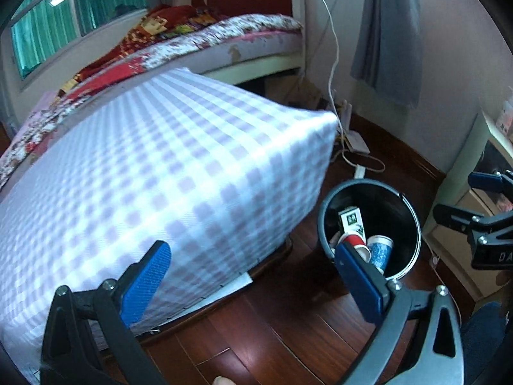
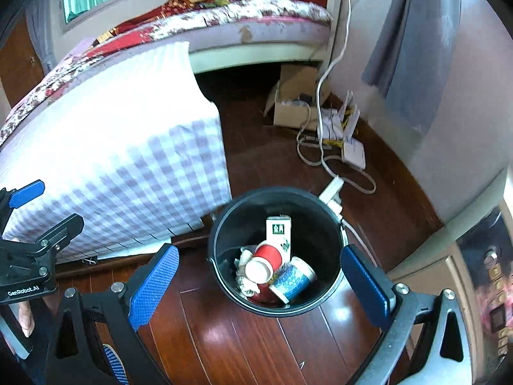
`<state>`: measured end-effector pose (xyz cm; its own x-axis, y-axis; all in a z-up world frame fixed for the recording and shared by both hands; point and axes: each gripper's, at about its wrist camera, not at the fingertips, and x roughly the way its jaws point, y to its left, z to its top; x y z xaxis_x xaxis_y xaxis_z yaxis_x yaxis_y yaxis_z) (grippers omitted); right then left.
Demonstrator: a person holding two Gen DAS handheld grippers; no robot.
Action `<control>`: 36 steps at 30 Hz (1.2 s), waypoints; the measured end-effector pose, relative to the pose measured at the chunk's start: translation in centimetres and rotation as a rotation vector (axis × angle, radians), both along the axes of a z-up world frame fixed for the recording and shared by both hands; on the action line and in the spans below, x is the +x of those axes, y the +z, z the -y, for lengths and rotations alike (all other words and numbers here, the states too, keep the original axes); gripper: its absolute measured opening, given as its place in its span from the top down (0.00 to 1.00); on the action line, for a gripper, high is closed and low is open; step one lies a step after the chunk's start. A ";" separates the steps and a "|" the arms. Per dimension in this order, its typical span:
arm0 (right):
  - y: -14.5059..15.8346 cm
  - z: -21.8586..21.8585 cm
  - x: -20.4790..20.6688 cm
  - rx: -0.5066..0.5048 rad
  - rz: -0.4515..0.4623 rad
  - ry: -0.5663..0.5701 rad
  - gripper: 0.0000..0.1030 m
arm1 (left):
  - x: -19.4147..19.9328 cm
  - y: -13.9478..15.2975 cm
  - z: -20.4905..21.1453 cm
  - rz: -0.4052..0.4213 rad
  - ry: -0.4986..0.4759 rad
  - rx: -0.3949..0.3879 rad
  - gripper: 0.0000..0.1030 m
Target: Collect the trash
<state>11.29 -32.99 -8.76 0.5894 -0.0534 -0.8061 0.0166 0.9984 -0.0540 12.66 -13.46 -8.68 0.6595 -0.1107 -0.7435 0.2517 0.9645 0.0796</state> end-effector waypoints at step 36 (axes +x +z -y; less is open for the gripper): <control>16.8 -6.4 -13.3 -0.024 0.306 -0.033 0.01 | -13.2 14.1 -5.7 0.298 0.127 -0.121 0.00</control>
